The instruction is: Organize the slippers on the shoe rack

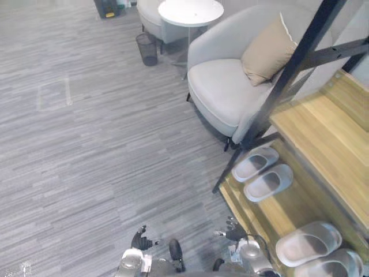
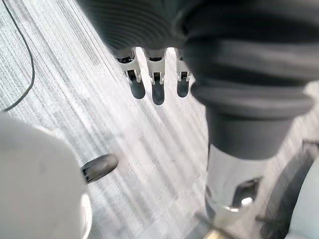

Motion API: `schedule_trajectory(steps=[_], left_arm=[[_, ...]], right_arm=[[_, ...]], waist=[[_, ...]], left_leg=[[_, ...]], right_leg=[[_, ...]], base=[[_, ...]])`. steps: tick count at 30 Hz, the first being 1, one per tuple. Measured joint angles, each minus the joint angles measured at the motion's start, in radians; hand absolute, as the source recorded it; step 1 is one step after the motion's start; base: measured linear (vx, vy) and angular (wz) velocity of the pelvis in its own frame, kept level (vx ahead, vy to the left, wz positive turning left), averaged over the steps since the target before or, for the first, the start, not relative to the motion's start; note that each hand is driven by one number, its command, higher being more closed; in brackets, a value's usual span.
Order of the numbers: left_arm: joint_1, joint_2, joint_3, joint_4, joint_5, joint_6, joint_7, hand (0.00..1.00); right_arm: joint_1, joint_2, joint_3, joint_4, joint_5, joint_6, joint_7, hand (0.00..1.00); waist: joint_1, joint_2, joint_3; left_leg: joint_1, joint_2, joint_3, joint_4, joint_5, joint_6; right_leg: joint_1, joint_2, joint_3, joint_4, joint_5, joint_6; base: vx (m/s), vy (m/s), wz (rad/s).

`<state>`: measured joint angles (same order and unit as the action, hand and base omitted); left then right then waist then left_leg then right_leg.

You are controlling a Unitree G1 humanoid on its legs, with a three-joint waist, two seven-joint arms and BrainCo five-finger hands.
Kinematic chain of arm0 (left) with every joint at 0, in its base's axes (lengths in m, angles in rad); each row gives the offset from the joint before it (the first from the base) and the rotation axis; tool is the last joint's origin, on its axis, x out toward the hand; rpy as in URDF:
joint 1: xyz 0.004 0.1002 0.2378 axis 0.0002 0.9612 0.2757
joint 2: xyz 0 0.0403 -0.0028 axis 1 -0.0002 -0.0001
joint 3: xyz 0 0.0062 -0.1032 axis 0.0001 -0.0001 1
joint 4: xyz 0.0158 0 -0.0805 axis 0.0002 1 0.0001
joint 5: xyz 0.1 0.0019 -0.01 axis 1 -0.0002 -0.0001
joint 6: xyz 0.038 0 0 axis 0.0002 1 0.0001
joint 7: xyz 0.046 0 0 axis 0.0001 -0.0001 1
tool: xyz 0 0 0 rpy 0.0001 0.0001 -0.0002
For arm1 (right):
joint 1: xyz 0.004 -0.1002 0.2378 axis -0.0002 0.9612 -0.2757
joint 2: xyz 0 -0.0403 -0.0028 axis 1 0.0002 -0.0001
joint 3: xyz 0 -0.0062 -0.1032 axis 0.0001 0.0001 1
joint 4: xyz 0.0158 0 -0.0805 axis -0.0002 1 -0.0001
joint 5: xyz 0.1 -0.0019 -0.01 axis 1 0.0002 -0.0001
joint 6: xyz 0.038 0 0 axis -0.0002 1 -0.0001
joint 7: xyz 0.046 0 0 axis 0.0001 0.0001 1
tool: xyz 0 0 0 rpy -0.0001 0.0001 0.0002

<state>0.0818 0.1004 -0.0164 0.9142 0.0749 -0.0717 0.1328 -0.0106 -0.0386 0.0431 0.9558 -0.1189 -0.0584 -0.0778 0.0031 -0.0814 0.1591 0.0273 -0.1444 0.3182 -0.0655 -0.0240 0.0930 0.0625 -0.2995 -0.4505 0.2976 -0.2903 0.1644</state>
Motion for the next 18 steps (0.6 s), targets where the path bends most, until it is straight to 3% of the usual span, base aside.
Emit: schedule_trajectory(steps=[1,2,3,4,6,7,9,12,14,16,17,18], left_arm=[[0.0,-0.004,0.0,-0.003,-0.002,-0.003,0.001,0.0],[0.0,-0.007,0.003,-0.004,-0.007,-0.003,0.005,0.0],[0.0,-0.009,0.002,-0.001,-0.022,-0.002,0.016,0.0],[-0.013,-0.009,0.003,-0.001,-0.042,-0.003,0.021,0.0],[-0.012,-0.007,0.007,-0.001,-0.054,-0.003,0.022,0.0],[-0.008,-0.007,0.008,0.001,-0.069,-0.003,0.021,0.0],[-0.007,-0.012,0.011,0.002,-0.078,-0.003,0.021,0.0],[-0.003,-0.021,0.04,0.001,-0.097,-0.004,0.023,0.0],[0.009,-0.03,0.059,0.001,-0.107,-0.005,0.021,0.0],[0.009,-0.046,0.079,-0.03,-0.114,-0.008,0.02,0.0],[0.019,-0.05,0.098,-0.047,-0.119,-0.01,0.02,0.0],[0.025,-0.054,0.112,-0.058,-0.13,-0.01,0.019,0.0]], right_arm=[[0.009,-0.004,0.001,0.0,0.0,-0.002,0.001,0.0],[0.008,-0.005,0.001,0.0,0.0,0.0,0.003,0.0],[0.011,-0.006,0.0,-0.001,0.0,-0.002,0.004,0.0],[0.008,-0.007,0.003,-0.011,0.0,-0.005,0.01,0.0],[0.008,-0.002,0.008,-0.013,0.0,-0.006,0.011,0.0],[0.009,-0.003,0.008,-0.025,0.0,-0.006,0.01,0.0],[0.024,-0.004,0.008,-0.023,0.001,-0.006,0.01,0.0],[0.028,-0.002,0.01,-0.022,0.002,-0.006,0.013,0.0],[0.025,-0.003,0.014,-0.022,0.004,-0.008,0.019,0.0],[0.013,-0.007,0.027,-0.024,0.008,-0.008,0.017,0.0],[-0.001,-0.016,0.068,-0.025,0.01,-0.008,0.018,0.0],[-0.009,-0.014,0.084,-0.025,0.01,-0.009,0.017,0.0]], waist=[[-0.002,0.001,-0.001],[0.0,0.01,0.002],[-0.009,0.064,0.001],[-0.013,0.072,0.006],[-0.009,0.077,0.013],[-0.013,0.059,0.011],[-0.013,0.039,0.012],[-0.01,0.044,0.009],[-0.004,0.056,-0.005],[0.002,0.075,0.004],[0.026,0.09,0.017],[0.038,0.091,0.02]], left_leg=[[-0.009,-0.002,-0.037,0.029,-0.021,0.016],[-0.01,0.001,-0.057,0.034,-0.019,0.027],[-0.015,0.044,-0.117,0.049,-0.025,0.029],[-0.018,0.075,-0.155,0.048,-0.025,0.029],[-0.018,0.082,-0.207,0.046,-0.023,0.026],[-0.005,0.068,-0.265,0.046,-0.027,0.009],[0.021,0.037,-0.338,0.055,-0.047,0.0],[0.041,0.022,-0.422,0.124,-0.104,-0.034],[-0.036,0.017,-0.416,0.328,-0.196,-0.092],[-0.162,0.036,-0.331,0.608,-0.21,-0.145],[-0.25,0.12,-0.195,0.873,-0.213,-0.175],[-0.271,0.174,-0.139,0.947,-0.232,-0.151]], right_leg=[[-0.021,-0.024,0.018,0.138,0.008,0.001],[-0.06,-0.032,0.044,0.223,0.025,-0.026],[-0.136,0.04,0.125,0.265,0.008,-0.082],[-0.184,0.112,0.171,0.244,-0.001,-0.093],[-0.238,0.166,0.218,0.211,0.001,-0.087],[-0.253,0.199,0.273,0.157,0.01,-0.087],[-0.264,0.208,0.298,0.15,0.024,-0.112],[-0.254,0.238,0.287,0.097,0.047,-0.146],[-0.208,0.264,0.263,-0.053,0.139,-0.187],[-0.125,0.273,0.242,-0.138,0.148,-0.19],[-0.038,0.293,0.247,-0.192,0.148,-0.196],[0.0,0.301,0.256,-0.209,0.143,-0.203]], base=[[0.01,0.003,0.62],[0.0,0.019,0.81],[0.05,0.067,0.9],[0.07,0.083,1.01],[0.11,0.044,0.99],[0.15,0.012,1.37],[0.15,-0.033,1.44],[0.32,-0.09,1.03],[0.45,-0.058,0.89],[0.42,0.011,0.49],[0.44,0.007,0.0],[0.54,0.008,-0.23]])
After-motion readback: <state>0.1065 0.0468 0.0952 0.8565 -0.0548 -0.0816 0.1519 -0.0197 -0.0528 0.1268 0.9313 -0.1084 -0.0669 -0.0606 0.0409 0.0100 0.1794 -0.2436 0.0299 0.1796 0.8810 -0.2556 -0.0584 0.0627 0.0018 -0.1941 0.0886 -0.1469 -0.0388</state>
